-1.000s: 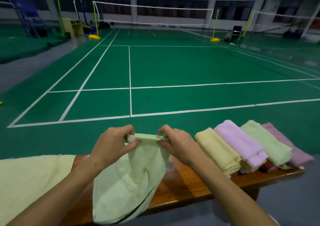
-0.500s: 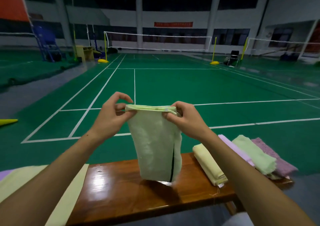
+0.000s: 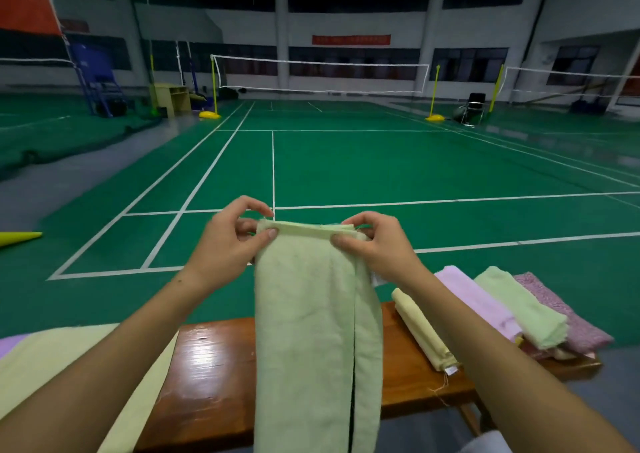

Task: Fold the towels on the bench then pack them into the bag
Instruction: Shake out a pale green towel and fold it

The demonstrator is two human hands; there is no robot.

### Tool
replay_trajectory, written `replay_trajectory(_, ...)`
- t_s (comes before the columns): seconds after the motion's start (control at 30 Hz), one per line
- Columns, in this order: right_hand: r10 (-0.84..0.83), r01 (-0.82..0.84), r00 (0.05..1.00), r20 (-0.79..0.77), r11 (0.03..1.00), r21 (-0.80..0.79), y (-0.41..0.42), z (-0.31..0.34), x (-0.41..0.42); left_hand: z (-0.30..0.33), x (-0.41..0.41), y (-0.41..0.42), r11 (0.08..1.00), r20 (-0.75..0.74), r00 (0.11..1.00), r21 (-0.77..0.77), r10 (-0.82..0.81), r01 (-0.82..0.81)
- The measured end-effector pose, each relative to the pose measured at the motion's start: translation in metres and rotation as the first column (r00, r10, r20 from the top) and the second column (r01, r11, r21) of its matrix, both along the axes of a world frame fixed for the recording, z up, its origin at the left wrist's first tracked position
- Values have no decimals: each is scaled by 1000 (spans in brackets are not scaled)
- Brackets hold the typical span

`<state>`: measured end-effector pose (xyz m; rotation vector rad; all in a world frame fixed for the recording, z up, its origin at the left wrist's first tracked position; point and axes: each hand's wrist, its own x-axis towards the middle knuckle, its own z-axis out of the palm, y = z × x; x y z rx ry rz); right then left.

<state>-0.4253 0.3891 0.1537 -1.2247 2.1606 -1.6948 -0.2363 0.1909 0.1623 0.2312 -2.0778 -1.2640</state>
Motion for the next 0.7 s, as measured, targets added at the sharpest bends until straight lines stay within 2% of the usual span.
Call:
replay_trajectory(0.13,-14,12,1000,9,976,218,-52,-72,-36,-80,-43,-46,991,163,977,-3,136,-137)
replay_trajectory(0.3,-76,68,997,-1,892,446,-118,-172,-71,-181,-91,-84,944,399,862,-31,312,-327)
replay_trajectory(0.43,-169,132,985,31,860,493,-131,-224,-81,-225,-104,-93,936,559,757,-110,337,-335)
replay_trajectory(0.7,-237,208,971,16,882,422,-96,-233,-84,-235,-76,-94,953,593,746,-204,302,-224)
